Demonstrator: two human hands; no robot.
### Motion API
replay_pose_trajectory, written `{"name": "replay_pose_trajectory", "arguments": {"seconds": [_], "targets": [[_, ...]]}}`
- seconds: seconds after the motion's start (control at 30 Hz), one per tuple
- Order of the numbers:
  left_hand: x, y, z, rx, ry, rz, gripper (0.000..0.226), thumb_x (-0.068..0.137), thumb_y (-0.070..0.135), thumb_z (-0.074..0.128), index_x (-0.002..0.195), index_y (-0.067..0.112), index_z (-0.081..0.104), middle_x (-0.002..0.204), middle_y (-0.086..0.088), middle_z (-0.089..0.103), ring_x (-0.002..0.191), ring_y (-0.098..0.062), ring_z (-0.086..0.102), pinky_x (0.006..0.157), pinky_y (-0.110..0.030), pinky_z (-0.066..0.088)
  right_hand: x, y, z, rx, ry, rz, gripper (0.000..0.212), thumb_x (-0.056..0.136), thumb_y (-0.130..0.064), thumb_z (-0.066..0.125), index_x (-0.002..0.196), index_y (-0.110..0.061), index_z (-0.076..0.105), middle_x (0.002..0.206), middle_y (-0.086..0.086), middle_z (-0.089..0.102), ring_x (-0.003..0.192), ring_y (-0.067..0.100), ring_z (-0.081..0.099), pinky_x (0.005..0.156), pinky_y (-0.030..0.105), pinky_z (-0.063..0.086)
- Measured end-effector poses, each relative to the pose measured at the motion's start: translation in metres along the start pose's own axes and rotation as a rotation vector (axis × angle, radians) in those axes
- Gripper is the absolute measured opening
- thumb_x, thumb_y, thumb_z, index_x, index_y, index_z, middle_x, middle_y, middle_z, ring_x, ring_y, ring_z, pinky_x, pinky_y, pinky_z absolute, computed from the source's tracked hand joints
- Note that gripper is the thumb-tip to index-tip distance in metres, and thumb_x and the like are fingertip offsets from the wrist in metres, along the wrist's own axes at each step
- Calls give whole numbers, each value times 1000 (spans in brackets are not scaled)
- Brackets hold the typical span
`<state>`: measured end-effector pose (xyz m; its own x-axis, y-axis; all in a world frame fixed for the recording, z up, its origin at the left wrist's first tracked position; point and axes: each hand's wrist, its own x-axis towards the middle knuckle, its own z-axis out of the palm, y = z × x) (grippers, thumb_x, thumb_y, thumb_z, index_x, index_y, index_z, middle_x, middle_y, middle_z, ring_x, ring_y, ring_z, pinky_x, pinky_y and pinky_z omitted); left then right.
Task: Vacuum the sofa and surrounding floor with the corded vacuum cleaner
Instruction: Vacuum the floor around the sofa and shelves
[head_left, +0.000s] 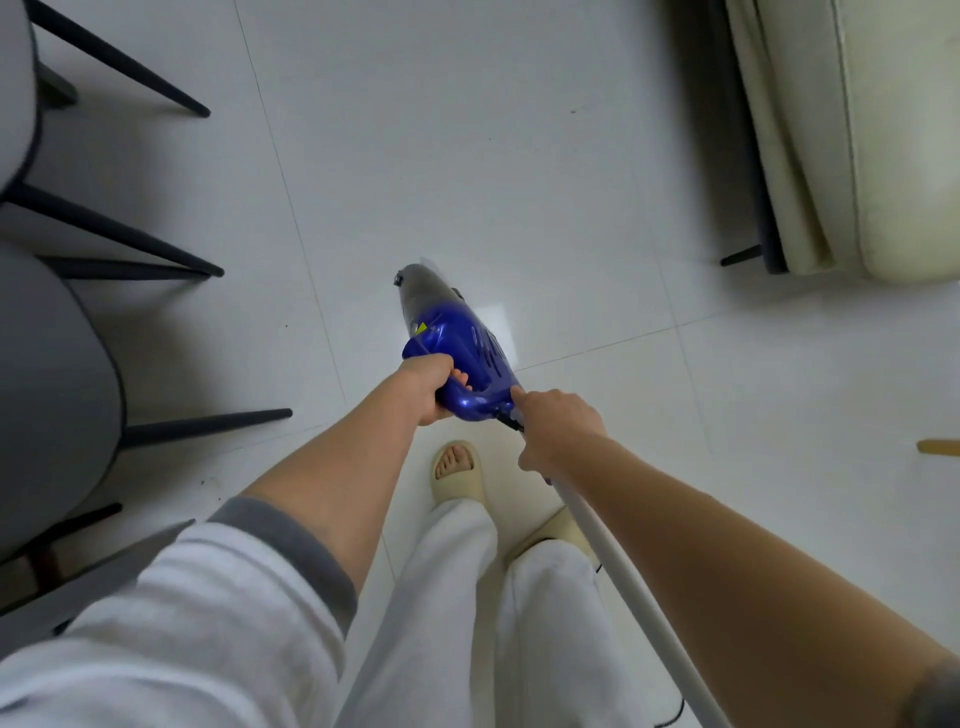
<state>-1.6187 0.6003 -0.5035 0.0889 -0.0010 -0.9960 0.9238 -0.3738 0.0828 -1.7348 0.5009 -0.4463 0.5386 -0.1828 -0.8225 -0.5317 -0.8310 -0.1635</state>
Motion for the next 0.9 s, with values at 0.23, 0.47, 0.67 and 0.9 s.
{"name": "replay_pose_trajectory", "arguments": {"seconds": [0.23, 0.47, 0.67, 0.9], "targets": [[-10, -26, 10, 48, -27, -18, 14, 86, -2, 50, 95, 8, 55, 66, -5, 58, 61, -15, 57, 73, -31, 53, -31, 11, 14, -31, -1, 7, 56, 86, -11, 58, 137, -18, 36, 89, 2, 49, 77, 20, 48, 65, 28, 41], [-12, -38, 46, 35, -75, 17, 19, 86, -3, 50, 101, 6, 55, 70, -5, 59, 64, -14, 58, 69, -31, 52, -43, 37, 15, -38, -24, 91, 63, 85, -7, 55, 141, -20, 30, 89, 1, 49, 79, 21, 49, 64, 30, 41], [-11, -49, 37, 34, -15, 39, 17, 86, -1, 53, 100, 7, 57, 74, -6, 61, 68, -16, 60, 74, -32, 54, -48, 31, 15, -35, -67, 75, 67, 86, -9, 56, 145, -21, 27, 88, 1, 48, 78, 18, 49, 64, 28, 40], [-19, -46, 3, 22, 38, -26, 14, 87, -2, 52, 95, 8, 56, 72, -6, 60, 65, -17, 59, 67, -34, 53, -42, 7, 22, -30, -86, -21, 63, 88, -11, 57, 144, -19, 29, 89, 1, 49, 78, 19, 49, 65, 28, 40]]}}
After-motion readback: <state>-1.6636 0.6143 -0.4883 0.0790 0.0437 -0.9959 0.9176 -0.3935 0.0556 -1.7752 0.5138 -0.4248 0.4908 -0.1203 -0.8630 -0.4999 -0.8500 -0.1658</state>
